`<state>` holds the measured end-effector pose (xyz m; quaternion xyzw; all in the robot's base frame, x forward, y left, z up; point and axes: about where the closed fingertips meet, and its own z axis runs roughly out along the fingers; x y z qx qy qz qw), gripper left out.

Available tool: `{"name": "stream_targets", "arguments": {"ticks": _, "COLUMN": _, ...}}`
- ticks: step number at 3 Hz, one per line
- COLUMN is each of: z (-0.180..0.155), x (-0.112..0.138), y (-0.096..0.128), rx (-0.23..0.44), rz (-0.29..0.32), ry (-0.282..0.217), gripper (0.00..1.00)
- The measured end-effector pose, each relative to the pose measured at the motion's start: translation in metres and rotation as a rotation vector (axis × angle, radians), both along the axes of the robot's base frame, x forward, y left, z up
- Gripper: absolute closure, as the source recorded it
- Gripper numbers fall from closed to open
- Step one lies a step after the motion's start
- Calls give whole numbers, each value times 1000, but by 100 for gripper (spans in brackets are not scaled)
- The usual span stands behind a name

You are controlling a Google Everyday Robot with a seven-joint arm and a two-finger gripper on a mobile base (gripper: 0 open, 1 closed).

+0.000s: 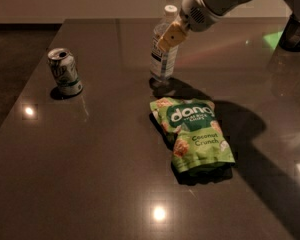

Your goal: Move blue plastic bottle near 7up can

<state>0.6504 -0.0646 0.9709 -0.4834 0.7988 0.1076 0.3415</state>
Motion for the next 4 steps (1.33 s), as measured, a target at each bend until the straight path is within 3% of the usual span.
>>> {"name": "stream_targets", "arguments": {"ticks": 1, "z": 15, "x": -1, "y": 50, "rx": -6, "rz": 112, "ry": -21, "gripper": 100}}
{"name": "stream_targets", "arguments": {"ticks": 2, "z": 18, "x": -2, "y": 86, "rx": -29, "rz": 194, "ry": -20, "gripper": 100}}
{"name": "stream_targets", "arguments": {"ticks": 4, "z": 0, "x": -21, "y": 144, "rx": -143, "rz": 356, "ry": 7, "gripper": 100}}
